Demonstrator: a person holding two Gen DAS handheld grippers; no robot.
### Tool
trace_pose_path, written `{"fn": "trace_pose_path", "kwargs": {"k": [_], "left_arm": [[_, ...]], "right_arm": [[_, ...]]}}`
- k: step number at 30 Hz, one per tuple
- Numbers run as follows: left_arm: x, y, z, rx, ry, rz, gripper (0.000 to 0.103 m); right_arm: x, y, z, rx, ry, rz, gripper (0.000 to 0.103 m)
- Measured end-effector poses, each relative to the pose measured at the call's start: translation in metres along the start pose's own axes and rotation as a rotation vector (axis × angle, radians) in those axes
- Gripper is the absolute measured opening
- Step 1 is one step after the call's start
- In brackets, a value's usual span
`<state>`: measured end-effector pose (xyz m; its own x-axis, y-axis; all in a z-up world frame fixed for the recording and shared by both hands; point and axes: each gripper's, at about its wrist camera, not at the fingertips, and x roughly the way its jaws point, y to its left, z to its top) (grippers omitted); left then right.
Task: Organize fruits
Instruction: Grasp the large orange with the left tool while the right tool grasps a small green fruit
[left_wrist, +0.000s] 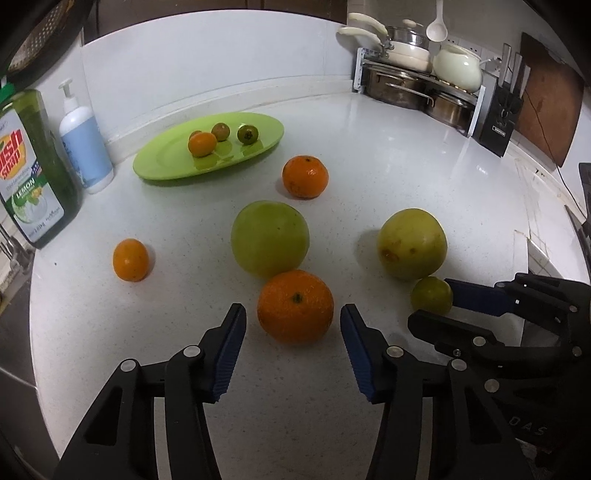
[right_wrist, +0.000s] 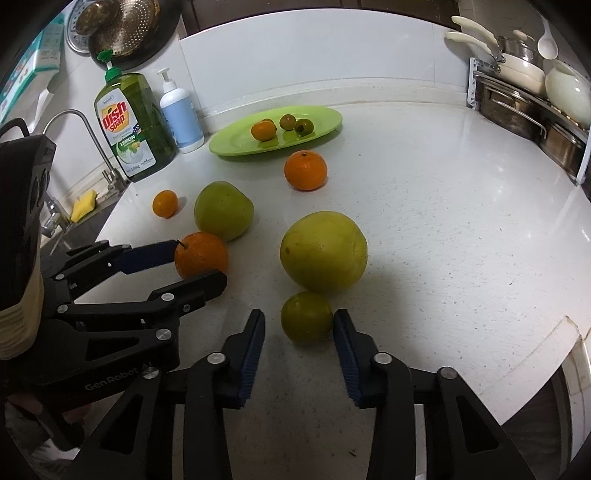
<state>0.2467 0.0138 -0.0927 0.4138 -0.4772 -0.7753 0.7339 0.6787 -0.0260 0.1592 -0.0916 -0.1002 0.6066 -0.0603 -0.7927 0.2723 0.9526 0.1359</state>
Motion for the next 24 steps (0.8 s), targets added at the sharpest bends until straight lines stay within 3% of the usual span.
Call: {"fn": "trace_pose_path", "kwargs": {"k": [5,8,24], "left_arm": [[0.002,-0.001,0.001,-0.011,-0.007,0.002,0.049],[0.005,-0.002,0.002,-0.014,-0.003,0.005,0.041],[-0.011,-0.006,-0.009,-0.034,0.007,0.001,0.041]], "right_arm": [[0.002,-0.002,0.000,0.004,0.006,-0.003,0.031],[0.002,-0.002,-0.001,0.003,0.005,-0.004,0.030],[-0.010,0.000,-0.004,-0.021,0.015,0.027,0.030]]}}
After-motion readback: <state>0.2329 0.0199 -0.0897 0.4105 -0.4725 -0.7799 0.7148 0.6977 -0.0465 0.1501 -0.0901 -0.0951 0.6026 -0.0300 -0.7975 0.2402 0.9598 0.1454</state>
